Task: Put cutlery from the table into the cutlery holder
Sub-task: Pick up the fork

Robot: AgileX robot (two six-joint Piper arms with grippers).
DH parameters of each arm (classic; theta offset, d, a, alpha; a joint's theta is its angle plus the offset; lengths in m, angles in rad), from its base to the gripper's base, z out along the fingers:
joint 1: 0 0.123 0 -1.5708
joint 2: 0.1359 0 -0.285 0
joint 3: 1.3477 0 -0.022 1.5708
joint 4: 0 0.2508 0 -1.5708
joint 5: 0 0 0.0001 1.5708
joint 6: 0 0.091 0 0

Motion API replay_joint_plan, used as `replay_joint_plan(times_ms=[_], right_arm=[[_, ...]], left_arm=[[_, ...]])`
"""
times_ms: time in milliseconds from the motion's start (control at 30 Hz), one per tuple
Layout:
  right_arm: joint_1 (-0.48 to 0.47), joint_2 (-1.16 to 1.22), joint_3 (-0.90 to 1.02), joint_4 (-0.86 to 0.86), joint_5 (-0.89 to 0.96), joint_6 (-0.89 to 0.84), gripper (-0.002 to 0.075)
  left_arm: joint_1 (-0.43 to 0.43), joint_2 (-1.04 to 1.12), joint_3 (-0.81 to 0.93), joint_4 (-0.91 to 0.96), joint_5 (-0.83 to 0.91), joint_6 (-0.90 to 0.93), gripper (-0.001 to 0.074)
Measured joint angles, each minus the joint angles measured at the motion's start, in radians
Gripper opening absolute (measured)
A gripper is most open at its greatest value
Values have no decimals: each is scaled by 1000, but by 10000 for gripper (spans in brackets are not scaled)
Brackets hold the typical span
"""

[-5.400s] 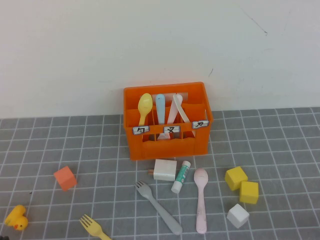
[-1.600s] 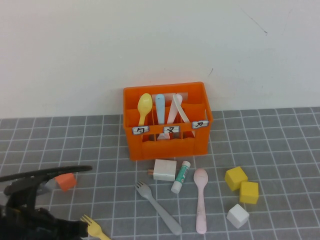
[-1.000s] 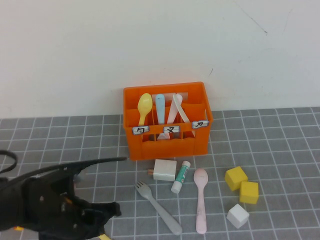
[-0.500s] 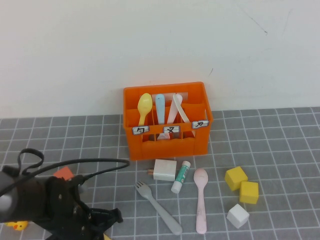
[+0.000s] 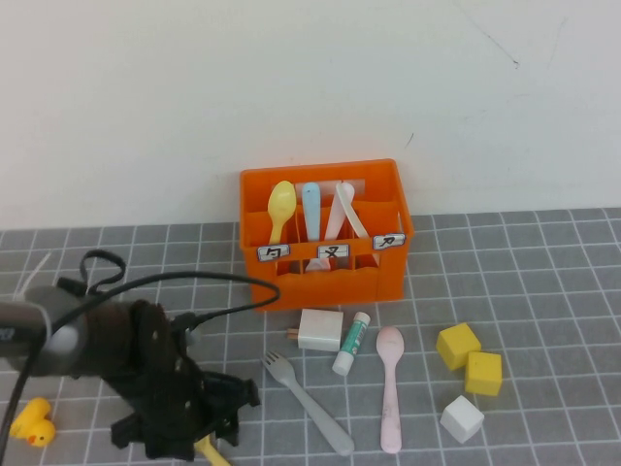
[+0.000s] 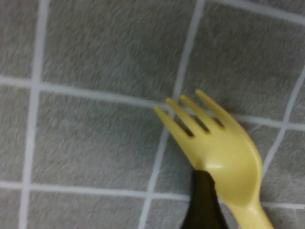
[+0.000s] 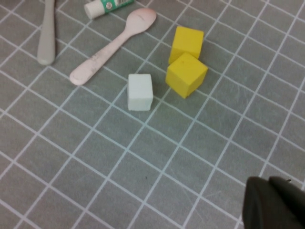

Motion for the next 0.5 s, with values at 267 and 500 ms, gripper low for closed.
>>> replay_joint_plan(times_ms=[267, 500], right_arm=[[0, 0, 0, 2, -2, 0, -3], [0, 0, 0, 6, -8, 0, -3]], left_arm=[[-2, 63, -130, 0, 21, 140, 422], [-30, 81, -201, 90, 107, 67, 423]])
